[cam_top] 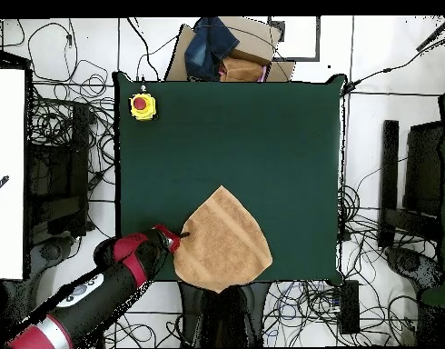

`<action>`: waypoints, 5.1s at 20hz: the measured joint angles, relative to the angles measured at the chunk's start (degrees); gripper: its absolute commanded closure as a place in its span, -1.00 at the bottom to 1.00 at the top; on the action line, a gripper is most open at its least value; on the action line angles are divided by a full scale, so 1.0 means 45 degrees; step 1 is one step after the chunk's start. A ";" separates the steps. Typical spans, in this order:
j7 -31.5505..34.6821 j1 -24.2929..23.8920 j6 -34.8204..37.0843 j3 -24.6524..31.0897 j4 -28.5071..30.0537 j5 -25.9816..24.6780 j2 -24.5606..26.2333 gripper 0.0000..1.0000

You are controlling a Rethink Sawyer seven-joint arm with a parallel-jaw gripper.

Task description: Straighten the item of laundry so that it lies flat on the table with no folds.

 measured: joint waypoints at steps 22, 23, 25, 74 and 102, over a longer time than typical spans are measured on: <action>0.0000 -0.1149 0.0474 -0.0002 -0.0704 -0.0272 -0.0431 1.00; 0.0000 -0.1204 0.0518 -0.0002 -0.0795 -0.0293 -0.0406 1.00; 0.0000 -0.1286 0.0579 -0.0002 -0.0911 -0.0309 -0.0364 1.00; 0.0000 -0.4381 0.1238 -0.0028 -0.3076 -0.3336 -0.1274 1.00; 0.0000 -0.4962 0.1500 0.0224 -0.4091 -0.4157 -0.1243 1.00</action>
